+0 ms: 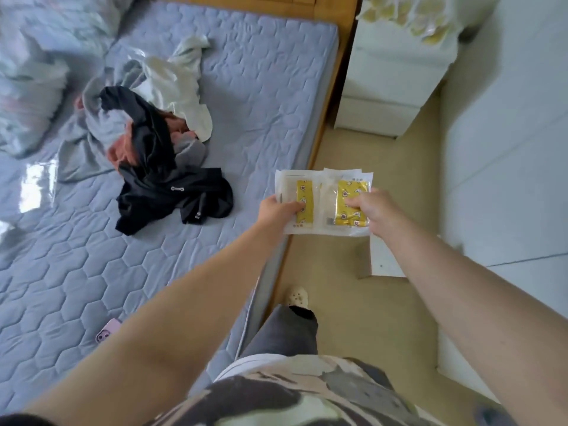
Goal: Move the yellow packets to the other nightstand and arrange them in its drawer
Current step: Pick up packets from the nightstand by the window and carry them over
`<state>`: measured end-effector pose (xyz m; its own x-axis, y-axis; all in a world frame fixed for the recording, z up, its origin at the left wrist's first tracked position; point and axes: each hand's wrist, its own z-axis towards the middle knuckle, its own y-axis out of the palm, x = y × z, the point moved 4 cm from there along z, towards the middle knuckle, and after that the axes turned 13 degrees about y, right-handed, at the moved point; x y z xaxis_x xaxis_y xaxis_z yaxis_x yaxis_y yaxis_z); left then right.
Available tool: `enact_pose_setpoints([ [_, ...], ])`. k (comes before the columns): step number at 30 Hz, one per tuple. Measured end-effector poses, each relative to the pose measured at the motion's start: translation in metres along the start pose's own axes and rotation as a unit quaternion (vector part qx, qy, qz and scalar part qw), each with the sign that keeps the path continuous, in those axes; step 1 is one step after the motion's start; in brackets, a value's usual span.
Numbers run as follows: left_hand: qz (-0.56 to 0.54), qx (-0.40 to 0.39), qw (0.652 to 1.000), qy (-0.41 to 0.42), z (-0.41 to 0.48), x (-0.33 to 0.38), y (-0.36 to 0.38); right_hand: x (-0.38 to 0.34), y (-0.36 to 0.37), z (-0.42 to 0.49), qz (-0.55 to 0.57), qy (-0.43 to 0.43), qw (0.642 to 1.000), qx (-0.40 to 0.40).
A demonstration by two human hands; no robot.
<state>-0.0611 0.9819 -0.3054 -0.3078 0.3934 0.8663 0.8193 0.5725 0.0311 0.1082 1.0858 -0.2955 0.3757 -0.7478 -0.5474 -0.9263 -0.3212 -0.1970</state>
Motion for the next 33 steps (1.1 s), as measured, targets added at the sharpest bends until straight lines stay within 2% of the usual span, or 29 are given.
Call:
enact_pose_setpoints([
  [4,0.033,-0.026,0.999,0.008,0.074,0.062,0.041,-0.078,-0.023,0.044,0.028,0.017,0.999,0.023],
  [11,0.054,-0.075,0.996,0.014,0.189,0.127,0.134,-0.194,-0.063,0.139,0.083,0.032,0.996,0.010],
  [18,0.068,-0.070,0.995,0.019,0.351,0.199,0.240,-0.313,-0.121,0.325,0.122,0.045,0.991,-0.029],
  [25,0.080,-0.060,0.995,-0.029,0.489,0.251,0.345,-0.449,-0.176,0.389,0.091,0.057,0.992,0.070],
  [33,0.122,-0.072,0.988,-0.065,0.649,0.279,0.423,-0.544,-0.211,0.507,0.120,0.107,0.978,0.134],
])
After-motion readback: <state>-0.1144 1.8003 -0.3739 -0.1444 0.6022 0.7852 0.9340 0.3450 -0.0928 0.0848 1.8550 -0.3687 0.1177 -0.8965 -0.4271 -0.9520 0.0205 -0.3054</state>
